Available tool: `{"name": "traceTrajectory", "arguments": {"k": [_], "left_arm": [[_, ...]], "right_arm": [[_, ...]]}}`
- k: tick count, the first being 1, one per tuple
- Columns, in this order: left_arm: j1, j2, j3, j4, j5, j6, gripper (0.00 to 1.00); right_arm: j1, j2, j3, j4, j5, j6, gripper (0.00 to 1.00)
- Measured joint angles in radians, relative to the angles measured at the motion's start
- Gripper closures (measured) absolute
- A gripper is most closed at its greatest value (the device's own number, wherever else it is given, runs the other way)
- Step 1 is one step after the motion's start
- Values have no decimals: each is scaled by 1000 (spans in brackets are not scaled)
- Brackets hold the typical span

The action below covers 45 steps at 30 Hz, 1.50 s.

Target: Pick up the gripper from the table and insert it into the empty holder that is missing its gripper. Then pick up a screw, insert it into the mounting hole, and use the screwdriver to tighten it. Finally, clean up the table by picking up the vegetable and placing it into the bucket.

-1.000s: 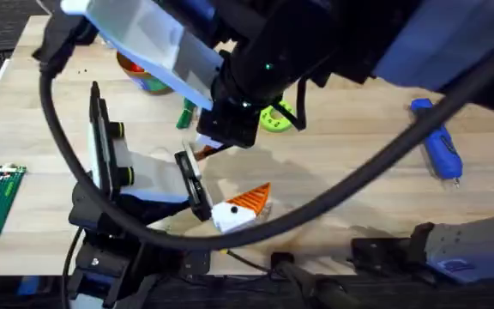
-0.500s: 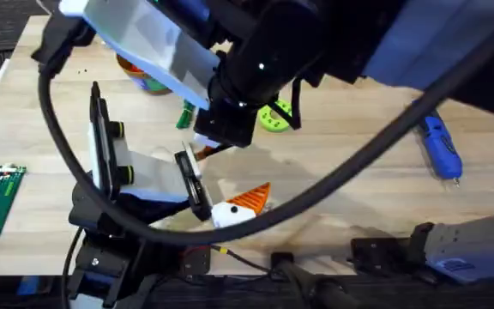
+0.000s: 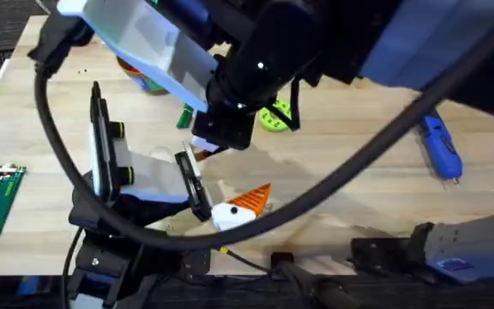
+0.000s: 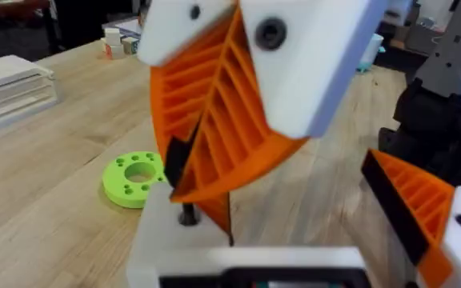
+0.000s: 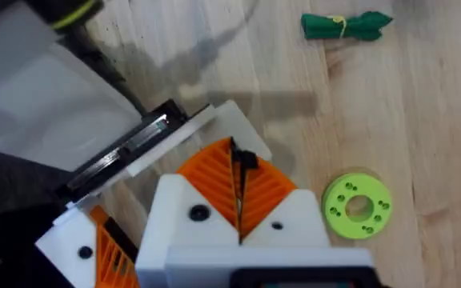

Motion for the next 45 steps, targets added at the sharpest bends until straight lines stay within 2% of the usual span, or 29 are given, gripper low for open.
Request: {"name": "traceTrajectory", "arguments": {"k": [13,14,15,16,20,21,30,37,45], "left_arm": [[0,0,0,0,1,0,8],[0,0,0,0,1,0,8],[0,0,0,0,1,0,8],[0,0,0,0,0,1,8],[0,0,0,0,0,1,8],[0,0,0,0,0,0,8],[0,0,0,0,0,1,7],[0,0,0,0,0,1,8],[0,0,0,0,0,1,8]], "right_arm": [[0,4,0,-10,-7,0,994],[0,4,0,-10,-7,2,965],[0,4,0,-10,-8,1,892],[0,4,0,-12,-9,1,772],[0,4,0,-17,-10,0,161],[-2,4,0,-18,-7,-3,97],[-38,4,0,13,-15,73,70],[-148,4,0,60,-19,182,67],[-275,4,0,60,-19,212,67]]}}
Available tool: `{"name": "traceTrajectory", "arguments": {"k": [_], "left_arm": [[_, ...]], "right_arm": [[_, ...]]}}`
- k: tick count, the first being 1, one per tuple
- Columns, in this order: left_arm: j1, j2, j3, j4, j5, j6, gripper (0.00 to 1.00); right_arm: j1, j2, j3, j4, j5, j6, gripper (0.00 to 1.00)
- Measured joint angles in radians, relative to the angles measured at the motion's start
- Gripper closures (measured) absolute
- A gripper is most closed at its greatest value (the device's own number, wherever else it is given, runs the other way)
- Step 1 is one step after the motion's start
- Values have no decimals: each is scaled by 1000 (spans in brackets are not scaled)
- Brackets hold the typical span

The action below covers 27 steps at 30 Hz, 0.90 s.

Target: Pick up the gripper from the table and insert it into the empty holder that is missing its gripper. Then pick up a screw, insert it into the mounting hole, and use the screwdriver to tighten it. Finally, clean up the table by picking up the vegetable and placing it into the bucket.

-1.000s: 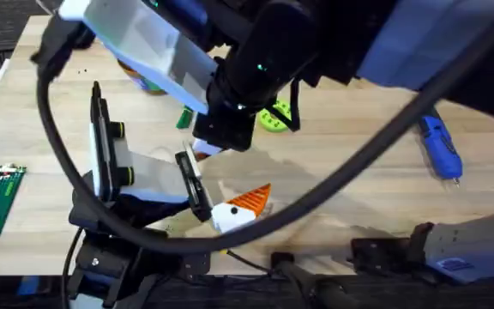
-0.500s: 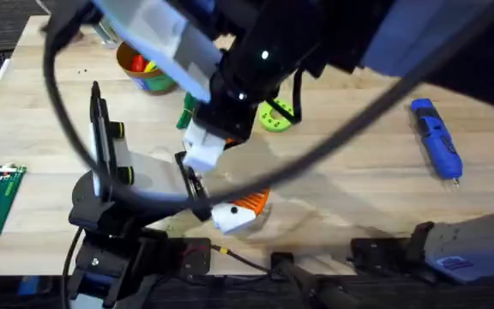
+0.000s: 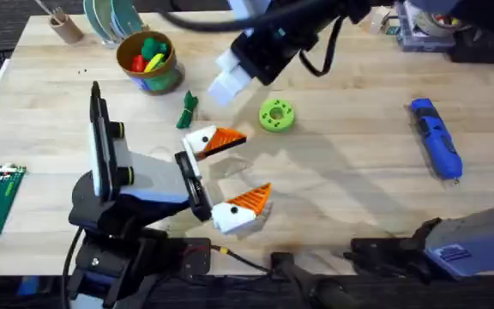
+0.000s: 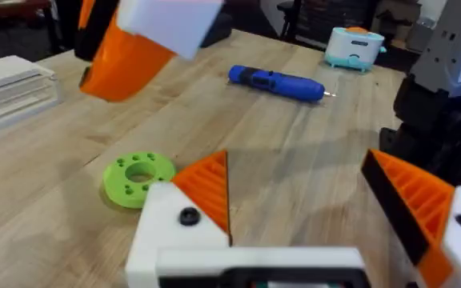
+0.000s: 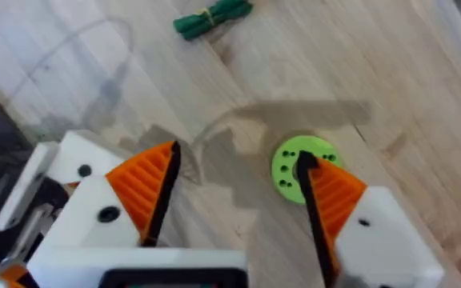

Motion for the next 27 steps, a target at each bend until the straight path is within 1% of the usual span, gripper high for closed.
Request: {"name": "traceTrajectory", "arguments": {"k": [1,3,4,5,9,10,11,15,19,22,27], "left_arm": [[0,0,0,0,0,-2,40],[0,0,0,0,0,3,300],[0,0,0,0,0,3,379],[0,0,0,0,0,3,438],[0,0,0,0,0,3,899],[0,0,0,0,0,7,970],[0,0,0,0,0,6,986],[0,0,0,0,0,5,984],[0,0,0,0,0,5,985],[0,0,0,0,0,5,985],[0,0,0,0,0,5,985]], "right_arm": [[-12,0,0,0,0,0,67],[-33,0,0,0,0,0,67],[-44,0,0,-1,0,4,66],[-55,0,0,-3,4,14,66],[-115,-10,0,-31,51,54,65],[-135,-22,0,-41,69,60,66],[-155,-39,0,-52,85,64,66],[-255,-156,0,-92,128,75,66],[-398,-274,6,-173,147,89,63],[-504,-304,10,-258,151,101,63],[-647,-290,10,-379,151,112,62]]}}
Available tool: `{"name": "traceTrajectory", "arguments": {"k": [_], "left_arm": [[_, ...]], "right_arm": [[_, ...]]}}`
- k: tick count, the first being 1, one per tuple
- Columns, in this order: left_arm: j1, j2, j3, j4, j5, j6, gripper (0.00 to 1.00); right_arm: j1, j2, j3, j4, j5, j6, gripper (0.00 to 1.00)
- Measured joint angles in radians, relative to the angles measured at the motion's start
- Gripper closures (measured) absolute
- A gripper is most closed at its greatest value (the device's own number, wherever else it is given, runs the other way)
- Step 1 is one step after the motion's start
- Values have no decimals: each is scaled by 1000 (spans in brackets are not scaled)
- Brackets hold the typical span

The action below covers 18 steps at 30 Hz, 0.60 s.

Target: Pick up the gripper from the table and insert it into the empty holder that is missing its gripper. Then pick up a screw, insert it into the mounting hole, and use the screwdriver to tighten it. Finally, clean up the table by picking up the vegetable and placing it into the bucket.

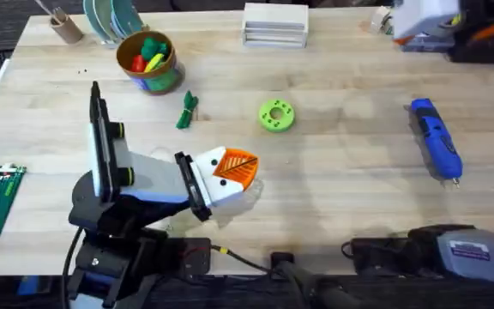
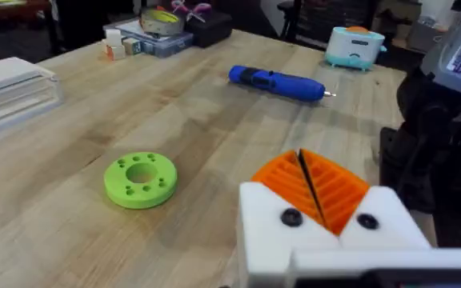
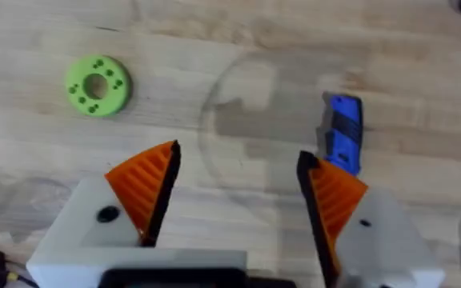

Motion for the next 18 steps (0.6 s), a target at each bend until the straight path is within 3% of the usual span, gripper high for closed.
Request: {"name": "traceTrajectory", "arguments": {"k": [6,13,18], "left_arm": [[0,0,0,0,0,0,985],[0,0,0,0,-4,0,985],[0,0,0,1,-12,0,985]], "right_arm": [[-100,-13,-38,-38,0,3,62],[-273,-100,-332,100,0,7,62],[-390,-93,-462,187,4,7,61]]}}
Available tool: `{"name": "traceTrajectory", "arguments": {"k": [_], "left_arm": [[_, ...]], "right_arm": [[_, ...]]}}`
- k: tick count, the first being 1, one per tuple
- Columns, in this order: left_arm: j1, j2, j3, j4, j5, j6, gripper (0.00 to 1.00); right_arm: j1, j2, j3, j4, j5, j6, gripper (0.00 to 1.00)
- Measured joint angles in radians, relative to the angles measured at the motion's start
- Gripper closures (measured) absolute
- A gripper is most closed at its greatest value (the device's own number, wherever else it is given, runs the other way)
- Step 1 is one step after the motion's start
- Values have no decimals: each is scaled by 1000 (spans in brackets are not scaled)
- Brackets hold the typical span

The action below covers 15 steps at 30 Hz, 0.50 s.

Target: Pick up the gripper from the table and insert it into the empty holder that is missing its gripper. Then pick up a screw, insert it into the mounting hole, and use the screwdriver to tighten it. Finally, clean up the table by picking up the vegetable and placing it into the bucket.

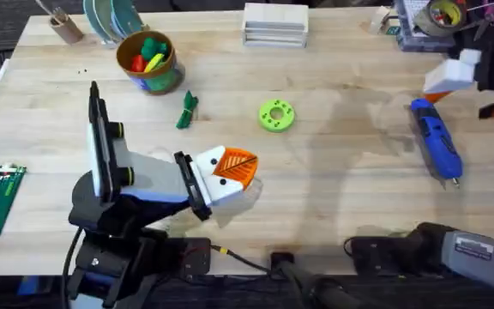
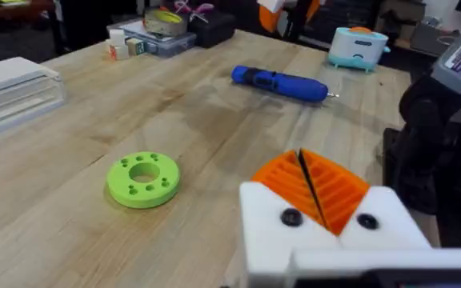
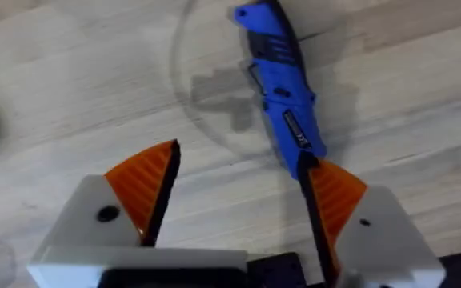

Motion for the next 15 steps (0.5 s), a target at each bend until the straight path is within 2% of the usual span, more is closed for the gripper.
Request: {"name": "traceTrajectory", "arguments": {"k": [4,15], "left_arm": [[0,0,0,1,-7,0,985],[0,0,0,1,-11,0,985]], "right_arm": [[-46,26,-13,17,4,-38,61],[-57,178,-13,50,7,-401,61]]}}
